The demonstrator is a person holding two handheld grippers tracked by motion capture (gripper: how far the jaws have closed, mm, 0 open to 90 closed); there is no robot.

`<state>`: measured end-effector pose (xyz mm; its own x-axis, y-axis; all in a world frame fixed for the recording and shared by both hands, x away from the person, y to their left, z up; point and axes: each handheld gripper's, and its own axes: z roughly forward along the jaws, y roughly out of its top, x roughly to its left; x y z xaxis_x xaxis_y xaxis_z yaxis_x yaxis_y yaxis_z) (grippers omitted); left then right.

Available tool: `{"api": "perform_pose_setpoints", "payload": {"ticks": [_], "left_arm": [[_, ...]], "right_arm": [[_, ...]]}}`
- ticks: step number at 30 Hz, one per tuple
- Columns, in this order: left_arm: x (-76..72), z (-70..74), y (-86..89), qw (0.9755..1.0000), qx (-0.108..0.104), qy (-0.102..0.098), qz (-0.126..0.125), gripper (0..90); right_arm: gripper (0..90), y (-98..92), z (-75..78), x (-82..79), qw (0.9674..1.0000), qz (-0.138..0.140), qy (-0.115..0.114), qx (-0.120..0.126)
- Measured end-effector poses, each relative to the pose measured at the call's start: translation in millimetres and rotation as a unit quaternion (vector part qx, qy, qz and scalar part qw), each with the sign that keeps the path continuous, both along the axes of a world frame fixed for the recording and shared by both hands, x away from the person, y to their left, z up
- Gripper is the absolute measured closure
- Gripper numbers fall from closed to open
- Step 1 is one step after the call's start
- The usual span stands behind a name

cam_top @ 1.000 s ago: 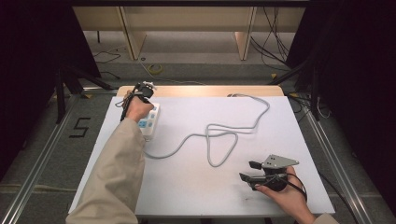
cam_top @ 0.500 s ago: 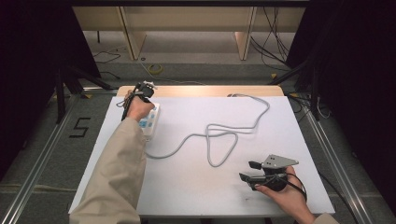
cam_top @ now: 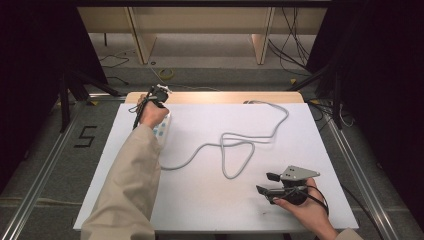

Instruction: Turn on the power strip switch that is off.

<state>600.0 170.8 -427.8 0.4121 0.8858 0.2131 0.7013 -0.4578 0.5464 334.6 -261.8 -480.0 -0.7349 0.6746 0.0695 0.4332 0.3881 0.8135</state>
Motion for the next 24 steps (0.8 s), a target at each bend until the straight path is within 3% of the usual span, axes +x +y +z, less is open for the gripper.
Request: {"api": "perform_pose_setpoints", "payload": {"ticks": [18, 24], "left_arm": [[4.0, -11.4, -2.6, 0.9999, -0.012, -0.005, 0.011, 89.9], [4.9, -13.2, -4.7, 0.9999, -0.008, -0.005, 0.008, 89.9]], "right_arm": [[37.4, -0.2, -0.2, -0.1, 1.0000, 0.000, 0.000, 0.002], [37.4, -0.3, 0.0, -0.2, 1.0000, 0.000, 0.000, 0.000]]}}
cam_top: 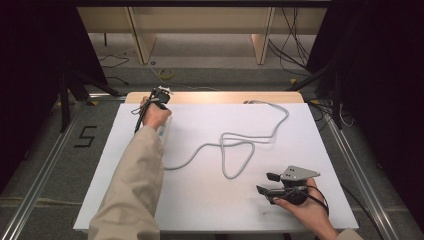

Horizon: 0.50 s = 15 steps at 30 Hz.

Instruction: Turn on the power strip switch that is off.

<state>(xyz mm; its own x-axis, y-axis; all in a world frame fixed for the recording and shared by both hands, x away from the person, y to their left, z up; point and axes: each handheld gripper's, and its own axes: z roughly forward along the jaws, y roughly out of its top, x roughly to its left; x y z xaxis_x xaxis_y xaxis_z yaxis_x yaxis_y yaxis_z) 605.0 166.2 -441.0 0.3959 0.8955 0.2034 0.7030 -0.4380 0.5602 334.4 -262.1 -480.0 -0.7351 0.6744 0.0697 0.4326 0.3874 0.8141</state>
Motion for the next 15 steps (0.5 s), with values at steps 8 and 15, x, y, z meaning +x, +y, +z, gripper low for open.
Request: {"api": "perform_pose_setpoints", "payload": {"ticks": [8, 15], "left_arm": [[0.7, -2.1, 1.0, 1.0000, -0.002, 0.001, 0.003, 89.9], [0.8, -5.4, 0.7, 1.0000, -0.002, 0.005, 0.004, 89.9]], "right_arm": [[37.4, 0.0, 0.0, 0.0, 1.0000, 0.000, 0.000, 0.000], [37.4, -0.2, -0.2, -0.1, 1.0000, 0.000, 0.000, 0.001]]}}
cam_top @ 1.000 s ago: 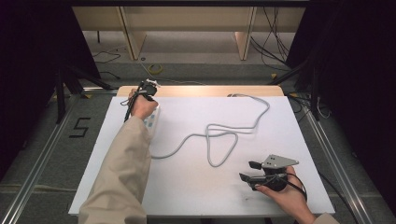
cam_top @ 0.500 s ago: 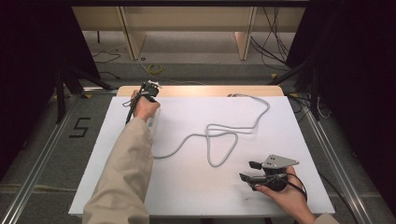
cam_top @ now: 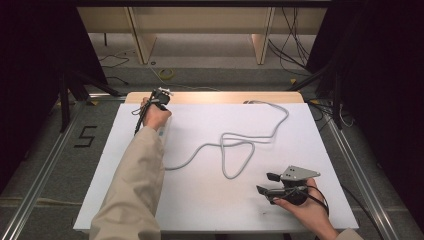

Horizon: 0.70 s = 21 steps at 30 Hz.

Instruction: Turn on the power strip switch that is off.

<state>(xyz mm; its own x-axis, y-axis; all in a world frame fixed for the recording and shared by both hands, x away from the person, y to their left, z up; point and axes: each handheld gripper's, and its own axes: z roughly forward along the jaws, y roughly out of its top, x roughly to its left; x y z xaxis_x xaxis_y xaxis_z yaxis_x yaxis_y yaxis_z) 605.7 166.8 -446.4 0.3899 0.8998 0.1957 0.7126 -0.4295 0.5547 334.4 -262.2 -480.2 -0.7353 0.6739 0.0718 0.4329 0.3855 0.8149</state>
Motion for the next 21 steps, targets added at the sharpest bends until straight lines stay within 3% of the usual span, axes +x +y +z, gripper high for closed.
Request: {"api": "perform_pose_setpoints", "payload": {"ticks": [21], "left_arm": [[0.9, -1.4, -0.7, 0.9999, -0.005, 0.006, 0.007, 90.0]], "right_arm": [[37.3, 0.2, 0.2, -0.6, 1.0000, 0.001, 0.001, -0.001]]}}
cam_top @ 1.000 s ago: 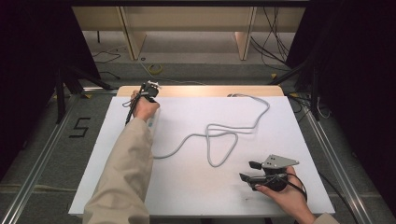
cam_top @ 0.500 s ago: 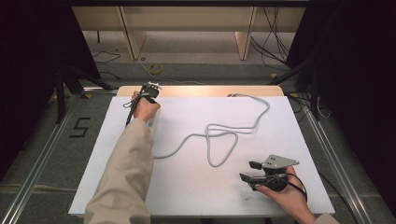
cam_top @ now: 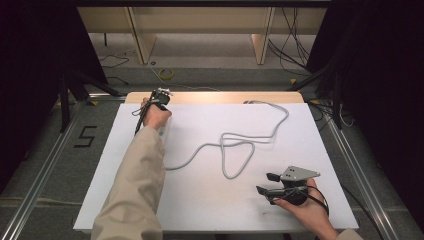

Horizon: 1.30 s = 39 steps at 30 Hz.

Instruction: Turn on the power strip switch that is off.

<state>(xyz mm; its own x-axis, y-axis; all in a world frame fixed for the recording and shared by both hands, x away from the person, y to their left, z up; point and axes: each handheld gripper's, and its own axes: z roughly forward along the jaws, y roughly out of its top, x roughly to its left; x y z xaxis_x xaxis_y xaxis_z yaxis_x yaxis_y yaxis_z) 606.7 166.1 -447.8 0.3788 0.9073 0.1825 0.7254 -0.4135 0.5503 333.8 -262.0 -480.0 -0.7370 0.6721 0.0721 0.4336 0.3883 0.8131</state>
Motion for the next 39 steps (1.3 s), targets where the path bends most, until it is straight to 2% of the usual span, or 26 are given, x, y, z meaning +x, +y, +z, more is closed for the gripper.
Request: {"api": "perform_pose_setpoints", "payload": {"ticks": [31, 36, 39], "left_arm": [[2.0, -0.4, 0.6, 0.9999, -0.006, 0.010, 0.006, 90.0], [2.1, -0.7, -0.7, 0.9999, -0.001, 0.010, 0.004, 90.0], [2.2, -0.4, -0.1, 0.9998, -0.002, 0.018, 0.004, 90.0]], "right_arm": [[37.3, 0.9, 0.0, -0.3, 1.0000, 0.004, -0.001, -0.001], [37.3, 1.4, 0.0, -0.3, 1.0000, 0.004, 0.000, 0.000], [37.4, 1.5, 0.0, -0.2, 1.0000, 0.005, -0.001, -0.001]]}}
